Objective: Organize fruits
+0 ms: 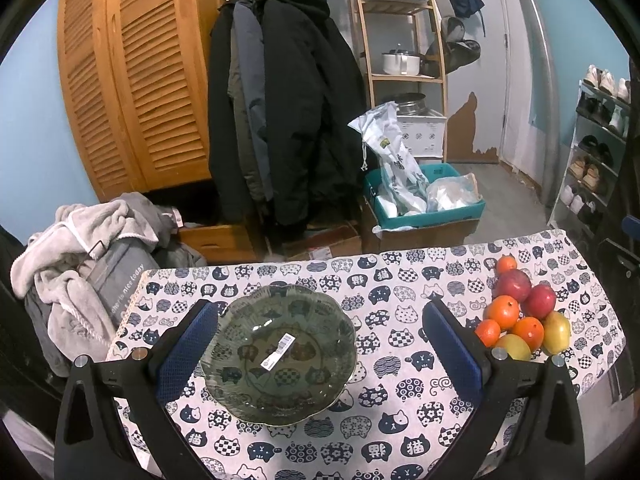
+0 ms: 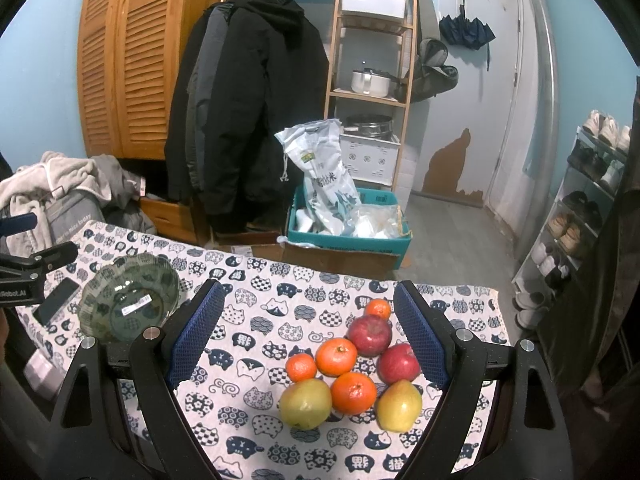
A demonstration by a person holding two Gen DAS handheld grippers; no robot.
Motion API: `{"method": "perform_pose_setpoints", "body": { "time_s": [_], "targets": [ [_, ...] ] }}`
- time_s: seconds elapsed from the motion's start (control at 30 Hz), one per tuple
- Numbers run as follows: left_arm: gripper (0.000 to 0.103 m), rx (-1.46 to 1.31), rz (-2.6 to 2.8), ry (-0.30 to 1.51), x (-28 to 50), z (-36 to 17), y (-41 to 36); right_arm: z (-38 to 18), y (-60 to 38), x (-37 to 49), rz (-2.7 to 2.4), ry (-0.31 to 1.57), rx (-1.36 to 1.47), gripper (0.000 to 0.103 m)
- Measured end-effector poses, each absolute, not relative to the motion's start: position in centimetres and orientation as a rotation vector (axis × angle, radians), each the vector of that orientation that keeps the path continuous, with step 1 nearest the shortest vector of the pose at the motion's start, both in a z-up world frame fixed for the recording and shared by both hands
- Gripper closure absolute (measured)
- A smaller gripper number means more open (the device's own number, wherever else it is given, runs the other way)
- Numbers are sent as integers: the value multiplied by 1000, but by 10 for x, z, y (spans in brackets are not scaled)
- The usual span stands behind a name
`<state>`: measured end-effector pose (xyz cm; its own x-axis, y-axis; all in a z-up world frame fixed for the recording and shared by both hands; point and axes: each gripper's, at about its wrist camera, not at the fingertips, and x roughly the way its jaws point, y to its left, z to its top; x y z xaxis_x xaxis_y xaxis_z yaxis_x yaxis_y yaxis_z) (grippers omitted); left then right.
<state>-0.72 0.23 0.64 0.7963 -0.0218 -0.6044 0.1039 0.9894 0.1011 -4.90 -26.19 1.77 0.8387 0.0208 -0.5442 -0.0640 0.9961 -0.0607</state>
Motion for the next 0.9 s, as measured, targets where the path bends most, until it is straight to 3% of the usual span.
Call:
{"method": "perform_pose_setpoints", "body": {
  "time_s": [0.9],
  "targets": [
    [0,115,-53,670,-4,5,-1,18,-263,-50,43,571,-78,18]
  ]
}}
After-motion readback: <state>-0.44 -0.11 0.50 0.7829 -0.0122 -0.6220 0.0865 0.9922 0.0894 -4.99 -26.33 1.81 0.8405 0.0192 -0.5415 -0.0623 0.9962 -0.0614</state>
